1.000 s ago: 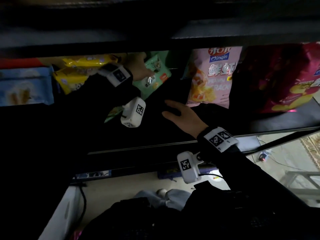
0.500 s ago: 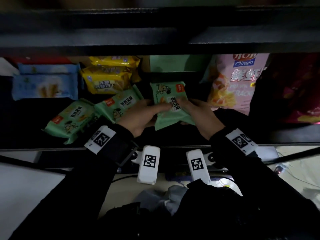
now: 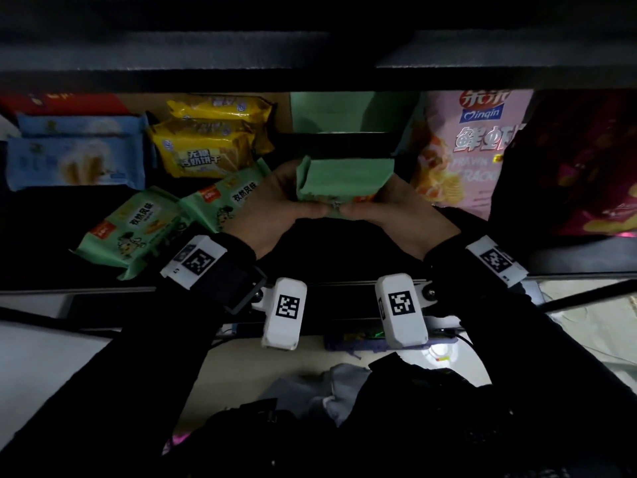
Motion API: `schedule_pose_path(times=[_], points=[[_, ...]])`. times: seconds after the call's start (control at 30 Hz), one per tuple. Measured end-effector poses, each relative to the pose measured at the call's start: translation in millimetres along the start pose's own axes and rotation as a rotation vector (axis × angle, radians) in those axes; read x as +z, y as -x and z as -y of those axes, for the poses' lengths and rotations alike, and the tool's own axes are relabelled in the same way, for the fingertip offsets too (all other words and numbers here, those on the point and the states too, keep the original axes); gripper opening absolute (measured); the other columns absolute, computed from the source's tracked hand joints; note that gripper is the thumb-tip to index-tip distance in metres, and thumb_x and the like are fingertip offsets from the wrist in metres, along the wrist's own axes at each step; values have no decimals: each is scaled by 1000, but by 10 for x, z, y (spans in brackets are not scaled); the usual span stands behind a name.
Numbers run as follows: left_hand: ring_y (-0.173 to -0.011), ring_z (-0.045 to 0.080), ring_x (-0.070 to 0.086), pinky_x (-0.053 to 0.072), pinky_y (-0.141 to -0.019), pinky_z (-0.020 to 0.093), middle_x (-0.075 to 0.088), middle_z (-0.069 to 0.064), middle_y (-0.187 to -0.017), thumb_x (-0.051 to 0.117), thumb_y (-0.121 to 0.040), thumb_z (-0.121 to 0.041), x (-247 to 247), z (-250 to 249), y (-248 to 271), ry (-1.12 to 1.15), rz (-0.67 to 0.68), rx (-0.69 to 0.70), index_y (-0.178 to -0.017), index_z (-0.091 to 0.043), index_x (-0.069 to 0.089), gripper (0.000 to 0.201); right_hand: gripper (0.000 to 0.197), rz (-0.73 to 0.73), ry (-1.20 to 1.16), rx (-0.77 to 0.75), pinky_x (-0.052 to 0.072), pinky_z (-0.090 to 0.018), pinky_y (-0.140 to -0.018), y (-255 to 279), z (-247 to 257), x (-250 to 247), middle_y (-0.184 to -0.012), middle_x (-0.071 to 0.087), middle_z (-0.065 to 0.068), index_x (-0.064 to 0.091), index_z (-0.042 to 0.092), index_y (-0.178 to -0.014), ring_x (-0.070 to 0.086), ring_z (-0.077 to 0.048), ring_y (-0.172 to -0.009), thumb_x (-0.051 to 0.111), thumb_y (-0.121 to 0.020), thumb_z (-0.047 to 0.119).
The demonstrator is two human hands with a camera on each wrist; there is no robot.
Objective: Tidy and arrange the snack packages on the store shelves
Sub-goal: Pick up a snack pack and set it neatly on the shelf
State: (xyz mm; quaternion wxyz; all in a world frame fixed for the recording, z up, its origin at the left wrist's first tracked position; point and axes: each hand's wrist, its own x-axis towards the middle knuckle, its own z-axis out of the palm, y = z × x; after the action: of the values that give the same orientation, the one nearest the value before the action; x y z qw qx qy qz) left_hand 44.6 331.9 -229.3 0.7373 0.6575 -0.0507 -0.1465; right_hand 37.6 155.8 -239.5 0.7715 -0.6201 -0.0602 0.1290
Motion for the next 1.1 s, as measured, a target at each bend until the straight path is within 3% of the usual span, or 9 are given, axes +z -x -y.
schedule_pose_path(times=[0.17,0.3,0.43,0.53,0.73,0.83,0.93,1.03,1.1], points=[[-113,15,62,51,-90,28,65,-2,-118,68,-80,-10,27,-41,1,75,66,81,-115,-24,61,38,45,-56,-12,15,55,-25,-81,-9,53,-56,-101,71,0,61,17,-104,67,-13,-96,64,-73,-15],[-108,17,65,50,-93,33,71,-2,-109,68,-84,-16,85,1,-46,48,-36,145,-108,-23,67,25,43,9,-87,37,54,-34,-85,-14,93,-61,-108,68,0,63,29,-109,65,-18,-103,65,-77,0],[-113,16,61,49,-98,34,68,-5,-116,50,-92,-16,104,-38,-48,370,82,87,-121,-13,58,30,35,-32,-365,14,51,-39,-86,-61,104,-92,-96,70,-2,73,26,-84,66,-21,-95,59,-71,-4],[-115,15,61,47,-102,34,64,-8,-125,39,-97,-10,119,-70,-20,400,166,84,-124,-10,53,31,29,-16,-579,0,49,-41,-89,-95,72,-109,-97,67,-8,72,21,-77,63,-25,-97,60,-63,-1],[-126,29,52,42,-108,40,55,16,-135,38,-94,-16,186,-154,53,405,151,29,-138,-6,41,45,33,-21,-647,-9,46,-41,-91,-98,70,-123,-94,70,-6,72,21,-70,64,-25,-96,50,-67,-4],[-117,21,61,56,-87,36,66,6,-121,37,-97,-42,185,-220,20,504,114,-142,-130,-17,53,45,32,-11,-526,-116,44,-46,-97,-76,108,-81,-110,66,-3,70,20,-65,59,-27,-108,54,-67,-8],[-123,30,52,56,-70,44,57,12,-131,51,-90,-50,170,-260,-52,406,39,-419,-141,-24,44,58,35,16,-244,-261,35,-48,-107,-10,181,-46,-132,52,-5,68,22,-61,44,-32,-130,61,-68,-12],[-107,24,64,59,-79,36,66,9,-119,56,-90,-20,180,-237,-101,464,13,-330,-137,-14,49,48,36,54,67,-178,40,-27,-105,48,267,-106,-138,46,3,70,28,-85,42,-9,-132,67,-71,-5],[-105,17,66,59,-78,32,68,0,-115,55,-91,-4,177,-206,-113,373,-8,-196,-134,-20,47,47,53,77,-89,-54,43,-27,-101,62,309,-144,-141,47,-3,56,19,-122,46,-13,-129,67,-73,1]])
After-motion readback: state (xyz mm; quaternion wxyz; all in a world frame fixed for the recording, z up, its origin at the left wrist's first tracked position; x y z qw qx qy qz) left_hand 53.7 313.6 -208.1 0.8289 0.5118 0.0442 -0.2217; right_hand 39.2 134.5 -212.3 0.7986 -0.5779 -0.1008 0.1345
